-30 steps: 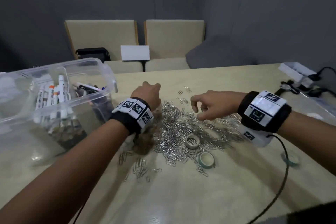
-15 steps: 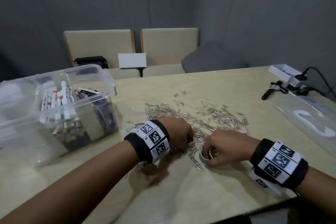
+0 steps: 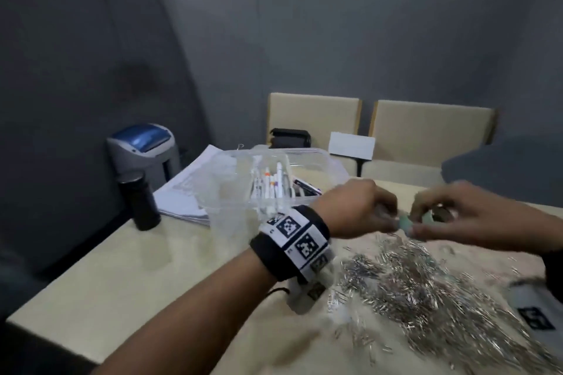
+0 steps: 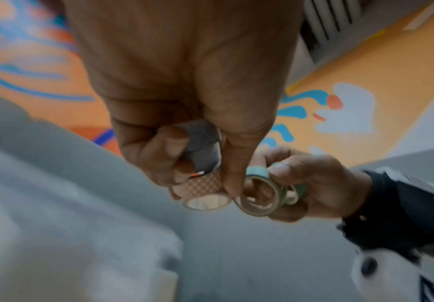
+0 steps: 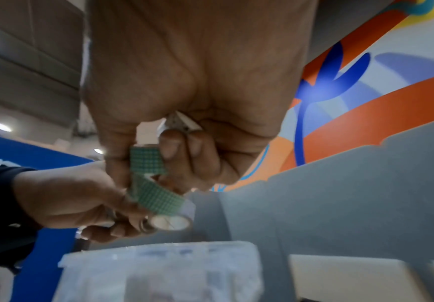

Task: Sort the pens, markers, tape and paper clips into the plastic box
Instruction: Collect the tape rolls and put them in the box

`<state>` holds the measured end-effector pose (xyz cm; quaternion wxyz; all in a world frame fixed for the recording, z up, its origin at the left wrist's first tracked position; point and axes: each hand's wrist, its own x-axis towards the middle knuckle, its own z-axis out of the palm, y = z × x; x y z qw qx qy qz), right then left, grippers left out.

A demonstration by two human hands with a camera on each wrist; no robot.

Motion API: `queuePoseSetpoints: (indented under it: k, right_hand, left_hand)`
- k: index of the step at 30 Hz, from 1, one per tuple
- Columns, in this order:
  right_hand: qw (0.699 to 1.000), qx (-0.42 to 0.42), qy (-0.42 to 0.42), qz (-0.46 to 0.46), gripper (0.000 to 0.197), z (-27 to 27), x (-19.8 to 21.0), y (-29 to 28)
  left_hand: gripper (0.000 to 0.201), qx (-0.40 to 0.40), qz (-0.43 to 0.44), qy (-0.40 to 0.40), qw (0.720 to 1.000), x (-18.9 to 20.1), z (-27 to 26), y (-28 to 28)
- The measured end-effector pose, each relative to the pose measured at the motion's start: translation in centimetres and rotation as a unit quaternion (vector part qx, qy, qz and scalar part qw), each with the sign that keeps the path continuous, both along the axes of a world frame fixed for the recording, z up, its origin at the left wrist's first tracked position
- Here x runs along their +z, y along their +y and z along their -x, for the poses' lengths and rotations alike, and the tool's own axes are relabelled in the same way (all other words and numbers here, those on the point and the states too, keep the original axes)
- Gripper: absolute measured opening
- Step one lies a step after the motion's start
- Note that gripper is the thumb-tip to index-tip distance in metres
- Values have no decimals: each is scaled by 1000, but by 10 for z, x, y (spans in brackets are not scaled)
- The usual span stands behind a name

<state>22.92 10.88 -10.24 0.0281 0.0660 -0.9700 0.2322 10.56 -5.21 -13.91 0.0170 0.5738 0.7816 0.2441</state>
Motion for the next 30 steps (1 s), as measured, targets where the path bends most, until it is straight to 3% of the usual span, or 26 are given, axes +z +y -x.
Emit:
queuePoseSetpoints:
  k: [4,8,12,18,25,30]
  right_hand:
    - [995,31,79,48,18,69,23,-44]
    - [987,48,66,139,21,130,21,-90]
    - [993,55,99,45,23,172,9,-137]
    - [993,-24,113,2,30,216,9,-168]
    - [995,-88,13,54,38,255,22,-173]
    - [990,-86,-56,92,46,272,23,-178]
  left_hand:
    - [16,142,-81,-32,986,38,43,-70]
    - [18,262,-95,-75,957,53,82,-139]
    - [23,337,-67,-77,936,44,115,-185]
    - [25,372,-32,-63,925,44,144,-197]
    - [15,355,23,-66,932,43,169,-175]
    - [20,371,-15,-66,926,41,184,-170]
